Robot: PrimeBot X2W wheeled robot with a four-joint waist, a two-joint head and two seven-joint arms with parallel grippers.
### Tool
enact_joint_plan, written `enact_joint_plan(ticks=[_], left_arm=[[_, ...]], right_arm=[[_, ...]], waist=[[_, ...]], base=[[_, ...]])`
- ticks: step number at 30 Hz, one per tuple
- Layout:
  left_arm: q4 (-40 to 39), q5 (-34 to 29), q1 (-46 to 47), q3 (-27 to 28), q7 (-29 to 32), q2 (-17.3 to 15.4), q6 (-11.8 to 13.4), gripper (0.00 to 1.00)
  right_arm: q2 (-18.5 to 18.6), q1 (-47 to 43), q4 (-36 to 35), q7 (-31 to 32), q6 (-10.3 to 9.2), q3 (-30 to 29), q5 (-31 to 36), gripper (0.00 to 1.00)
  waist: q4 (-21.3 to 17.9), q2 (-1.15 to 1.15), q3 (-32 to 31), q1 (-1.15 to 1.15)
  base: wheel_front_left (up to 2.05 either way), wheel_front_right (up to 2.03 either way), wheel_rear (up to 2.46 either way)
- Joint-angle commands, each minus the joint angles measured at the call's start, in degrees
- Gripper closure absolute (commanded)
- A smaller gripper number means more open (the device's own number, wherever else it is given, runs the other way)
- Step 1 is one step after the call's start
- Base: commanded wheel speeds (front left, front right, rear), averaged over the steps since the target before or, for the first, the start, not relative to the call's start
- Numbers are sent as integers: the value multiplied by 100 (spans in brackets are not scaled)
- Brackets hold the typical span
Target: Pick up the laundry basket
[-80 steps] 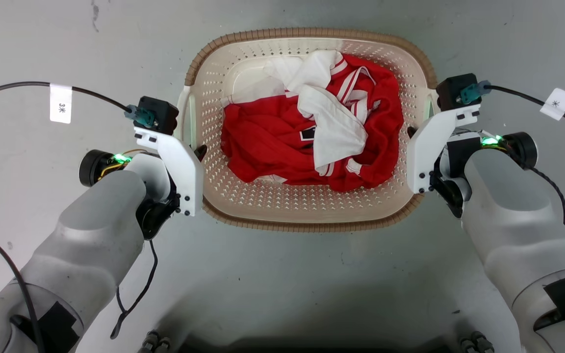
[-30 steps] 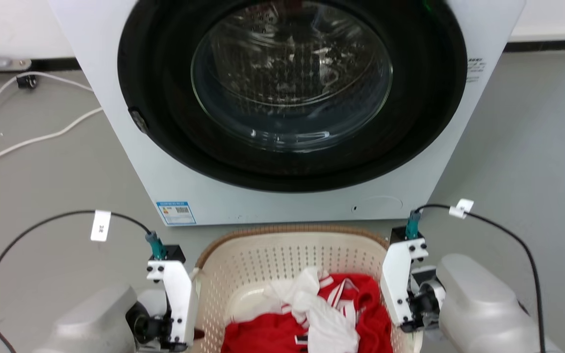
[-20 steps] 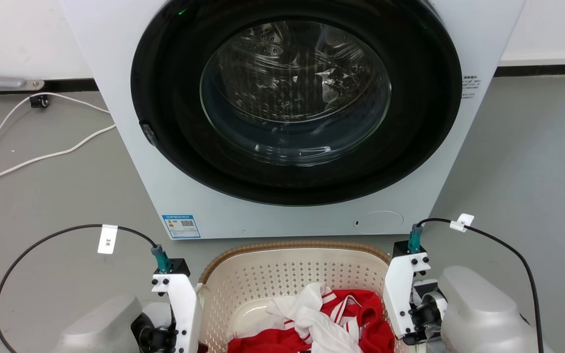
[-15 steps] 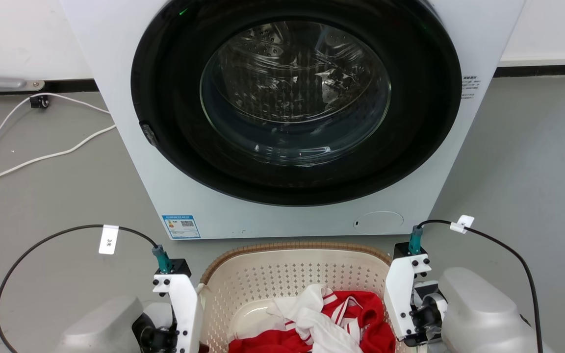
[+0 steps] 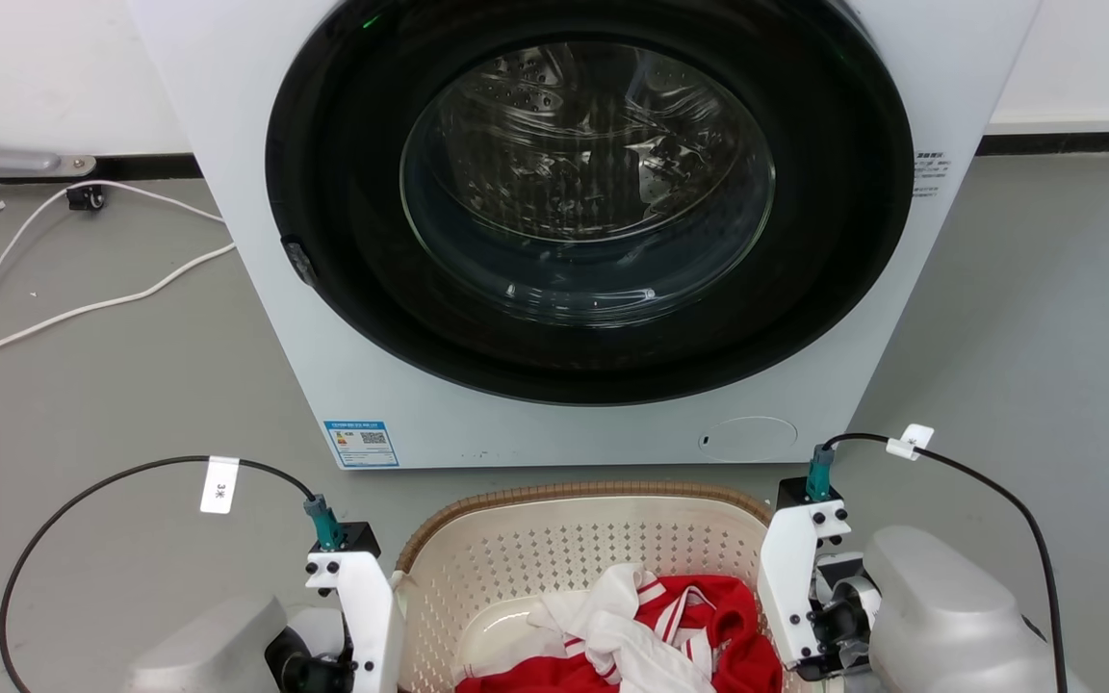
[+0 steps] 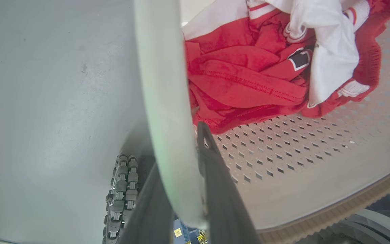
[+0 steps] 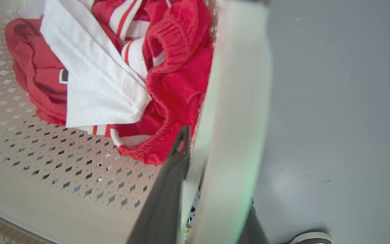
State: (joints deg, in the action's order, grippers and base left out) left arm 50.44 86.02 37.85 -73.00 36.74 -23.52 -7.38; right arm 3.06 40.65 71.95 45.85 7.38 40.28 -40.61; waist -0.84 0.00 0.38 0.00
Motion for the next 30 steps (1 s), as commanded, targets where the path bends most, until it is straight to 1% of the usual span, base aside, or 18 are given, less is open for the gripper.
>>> enact_joint_plan(ticks=[1,30], left_arm=[[-13,26,-35,4,41,35,-21,100],[12,8,122,-6,118,17,-22,100]], right_arm=[[-33,117,-23,-16,20,24,-49,100],[-37,186,9,59,20,283,-383,100]], waist=[[13,0,3,0],[29,0,61,0]], base=[[0,0,0],[0,0,0]])
